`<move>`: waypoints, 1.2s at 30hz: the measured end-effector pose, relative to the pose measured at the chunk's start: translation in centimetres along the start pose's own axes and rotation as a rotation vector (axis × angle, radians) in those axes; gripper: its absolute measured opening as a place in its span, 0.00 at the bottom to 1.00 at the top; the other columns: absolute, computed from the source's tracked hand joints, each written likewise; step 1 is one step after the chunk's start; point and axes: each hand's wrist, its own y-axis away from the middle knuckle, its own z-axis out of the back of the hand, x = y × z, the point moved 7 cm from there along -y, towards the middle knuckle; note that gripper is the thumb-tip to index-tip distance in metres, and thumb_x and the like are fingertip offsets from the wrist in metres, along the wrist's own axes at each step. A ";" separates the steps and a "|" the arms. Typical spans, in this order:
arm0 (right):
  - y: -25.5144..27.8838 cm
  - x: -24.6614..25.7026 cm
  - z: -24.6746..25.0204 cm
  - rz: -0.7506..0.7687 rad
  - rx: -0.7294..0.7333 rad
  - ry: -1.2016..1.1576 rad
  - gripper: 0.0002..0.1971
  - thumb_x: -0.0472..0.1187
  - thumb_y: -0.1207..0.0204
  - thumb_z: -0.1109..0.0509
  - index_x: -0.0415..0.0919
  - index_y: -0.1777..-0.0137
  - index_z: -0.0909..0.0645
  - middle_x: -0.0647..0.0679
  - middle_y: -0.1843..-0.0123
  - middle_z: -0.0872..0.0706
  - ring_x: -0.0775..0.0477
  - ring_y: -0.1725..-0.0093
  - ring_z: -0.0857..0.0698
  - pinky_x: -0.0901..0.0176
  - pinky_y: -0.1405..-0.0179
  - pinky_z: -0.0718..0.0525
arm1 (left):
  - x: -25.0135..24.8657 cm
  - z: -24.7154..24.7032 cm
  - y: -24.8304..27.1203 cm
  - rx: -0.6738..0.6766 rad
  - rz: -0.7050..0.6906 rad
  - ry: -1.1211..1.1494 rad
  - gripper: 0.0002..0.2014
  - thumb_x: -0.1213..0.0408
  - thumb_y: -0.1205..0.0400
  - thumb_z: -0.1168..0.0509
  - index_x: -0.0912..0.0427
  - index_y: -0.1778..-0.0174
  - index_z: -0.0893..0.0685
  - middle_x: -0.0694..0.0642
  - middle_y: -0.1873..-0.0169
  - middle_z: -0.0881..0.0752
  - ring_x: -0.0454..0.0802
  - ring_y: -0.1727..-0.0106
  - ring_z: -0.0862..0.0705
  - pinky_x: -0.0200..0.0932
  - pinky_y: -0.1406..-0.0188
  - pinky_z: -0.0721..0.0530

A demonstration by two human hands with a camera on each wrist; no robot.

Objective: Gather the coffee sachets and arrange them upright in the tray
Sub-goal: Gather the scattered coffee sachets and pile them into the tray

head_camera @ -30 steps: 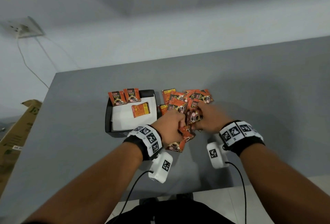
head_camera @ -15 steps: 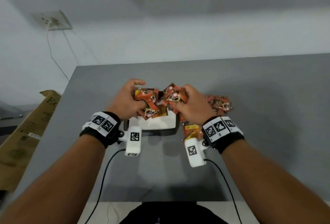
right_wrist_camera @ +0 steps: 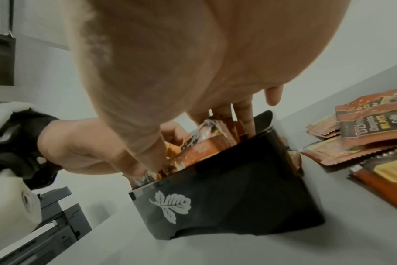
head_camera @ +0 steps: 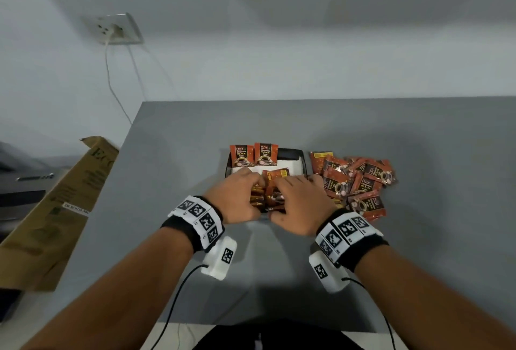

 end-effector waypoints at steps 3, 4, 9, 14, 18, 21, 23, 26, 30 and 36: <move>0.5 0.2 -0.9 -0.003 0.040 0.015 0.37 0.67 0.31 0.42 0.49 0.24 0.31 0.53 0.31 0.19 0.46 0.32 0.21 0.31 0.23 0.37 | 0.4 -0.8 0.0 0.057 0.001 -0.054 0.24 0.52 0.33 0.25 0.45 0.46 0.28 0.49 0.50 0.20 0.49 0.52 0.19 0.46 0.53 0.17; 0.6 0.2 -1.0 -0.009 0.038 0.027 0.37 0.67 0.30 0.43 0.49 0.24 0.31 0.53 0.31 0.20 0.46 0.32 0.21 0.30 0.23 0.38 | 0.6 -1.0 0.0 0.064 -0.004 -0.064 0.24 0.53 0.33 0.25 0.44 0.48 0.31 0.49 0.51 0.20 0.49 0.54 0.18 0.46 0.56 0.16; 0.9 -0.2 -0.6 -0.042 -0.013 0.033 0.32 0.62 0.25 0.45 0.49 0.24 0.32 0.51 0.33 0.19 0.46 0.34 0.21 0.33 0.24 0.35 | 1.2 -1.4 0.0 0.049 -0.096 -0.006 0.27 0.51 0.33 0.27 0.43 0.38 0.26 0.46 0.47 0.18 0.47 0.49 0.18 0.48 0.49 0.15; 0.9 0.4 -1.0 -0.013 -0.011 0.050 0.40 0.64 0.31 0.52 0.49 0.19 0.35 0.48 0.26 0.23 0.41 0.29 0.25 0.32 0.27 0.32 | 1.6 -1.2 0.0 -0.003 -0.160 -0.120 0.25 0.43 0.34 0.26 0.40 0.44 0.27 0.42 0.52 0.18 0.42 0.51 0.21 0.47 0.41 0.22; 1.0 0.0 -0.9 -0.037 0.027 0.039 0.36 0.64 0.29 0.48 0.49 0.21 0.33 0.51 0.27 0.23 0.44 0.29 0.26 0.33 0.23 0.35 | 1.9 -0.9 -0.5 -0.038 -0.127 -0.319 0.36 0.30 0.36 0.35 0.41 0.33 0.27 0.46 0.49 0.15 0.48 0.47 0.19 0.49 0.37 0.26; 1.2 0.1 -1.0 -0.033 0.060 0.080 0.31 0.64 0.27 0.45 0.48 0.28 0.28 0.50 0.33 0.20 0.44 0.33 0.25 0.35 0.24 0.35 | 1.0 -0.7 -0.5 -0.037 -0.146 -0.394 0.26 0.34 0.32 0.35 0.47 0.45 0.22 0.44 0.56 0.15 0.47 0.57 0.18 0.47 0.45 0.23; 1.2 0.4 -0.9 -0.031 0.048 0.079 0.30 0.64 0.26 0.45 0.48 0.28 0.27 0.49 0.36 0.20 0.44 0.35 0.24 0.35 0.25 0.34 | 0.9 -1.0 -0.3 -0.039 -0.146 -0.371 0.23 0.35 0.29 0.35 0.47 0.47 0.26 0.44 0.58 0.16 0.48 0.59 0.20 0.44 0.51 0.28; 0.8 0.6 -0.9 -0.031 0.031 0.069 0.25 0.61 0.20 0.45 0.48 0.30 0.25 0.49 0.38 0.20 0.44 0.36 0.23 0.36 0.26 0.33 | 1.0 -1.5 0.0 -0.021 -0.175 -0.258 0.20 0.38 0.24 0.39 0.45 0.42 0.28 0.46 0.55 0.13 0.49 0.56 0.17 0.42 0.52 0.27; 0.7 0.4 -0.8 -0.030 0.029 0.025 0.18 0.57 0.17 0.46 0.48 0.37 0.25 0.53 0.42 0.18 0.47 0.40 0.20 0.33 0.25 0.36 | 0.7 -1.1 0.3 -0.027 -0.234 -0.183 0.18 0.41 0.19 0.46 0.47 0.43 0.23 0.45 0.56 0.14 0.47 0.56 0.18 0.46 0.45 0.23; 0.9 0.5 -1.1 -0.010 0.045 0.044 0.31 0.67 0.24 0.49 0.52 0.28 0.25 0.53 0.36 0.18 0.46 0.34 0.21 0.30 0.23 0.38 | 1.0 -1.2 1.0 -0.053 -0.271 -0.150 0.22 0.38 0.25 0.35 0.42 0.38 0.26 0.39 0.50 0.17 0.41 0.48 0.20 0.42 0.29 0.33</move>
